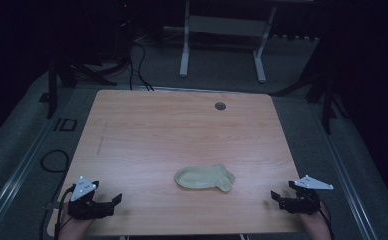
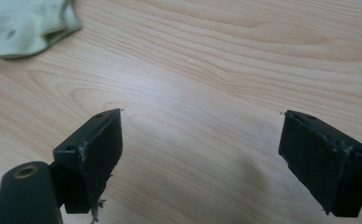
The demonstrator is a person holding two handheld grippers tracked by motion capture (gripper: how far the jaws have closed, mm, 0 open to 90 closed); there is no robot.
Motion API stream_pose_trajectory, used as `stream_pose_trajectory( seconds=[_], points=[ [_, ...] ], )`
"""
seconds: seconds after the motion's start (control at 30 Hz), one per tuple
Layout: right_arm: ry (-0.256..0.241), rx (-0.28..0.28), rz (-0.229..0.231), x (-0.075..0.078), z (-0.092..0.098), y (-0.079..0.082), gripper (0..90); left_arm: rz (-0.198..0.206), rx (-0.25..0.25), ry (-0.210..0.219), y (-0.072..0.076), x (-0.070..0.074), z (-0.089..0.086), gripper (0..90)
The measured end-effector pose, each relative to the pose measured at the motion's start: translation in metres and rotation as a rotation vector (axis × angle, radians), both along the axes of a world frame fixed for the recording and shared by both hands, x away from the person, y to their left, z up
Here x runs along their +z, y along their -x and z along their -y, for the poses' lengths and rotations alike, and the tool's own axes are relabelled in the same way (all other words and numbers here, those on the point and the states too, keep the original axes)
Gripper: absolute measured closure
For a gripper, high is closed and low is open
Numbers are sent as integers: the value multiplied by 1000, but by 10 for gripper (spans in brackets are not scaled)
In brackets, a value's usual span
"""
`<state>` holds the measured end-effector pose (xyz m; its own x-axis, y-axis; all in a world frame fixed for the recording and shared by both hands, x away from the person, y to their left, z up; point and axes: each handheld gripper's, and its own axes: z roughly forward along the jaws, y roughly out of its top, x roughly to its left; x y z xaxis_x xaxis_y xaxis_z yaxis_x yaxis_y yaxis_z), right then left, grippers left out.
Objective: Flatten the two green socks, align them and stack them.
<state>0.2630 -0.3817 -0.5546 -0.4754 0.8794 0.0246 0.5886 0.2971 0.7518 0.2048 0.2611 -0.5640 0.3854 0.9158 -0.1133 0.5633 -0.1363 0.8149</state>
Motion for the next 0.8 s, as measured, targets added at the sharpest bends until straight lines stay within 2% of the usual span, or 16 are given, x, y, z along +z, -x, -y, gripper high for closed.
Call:
stream_pose_trajectory(
  seconds=[0.17, 0.23, 0.4, 0.6, 0.8],
  points=[
    [3, -66, 36, -2, 7, 5, 135, 12, 37, -15, 8, -3, -9, 21],
    [-1, -83, 45, -3, 9, 6, 135, 18, 55, -3, 11, -4, -12, 22],
    [2, -146, 79, -5, 12, 9, 135, 43, 134, 2, 17, -5, -20, 22],
    [-1, -189, 101, -5, 14, 11, 135, 57, 208, 17, 20, -6, -29, 22],
    [-16, -235, 142, -4, 15, 10, 135, 124, 314, 5, 25, -5, -31, 22]
  ],
)
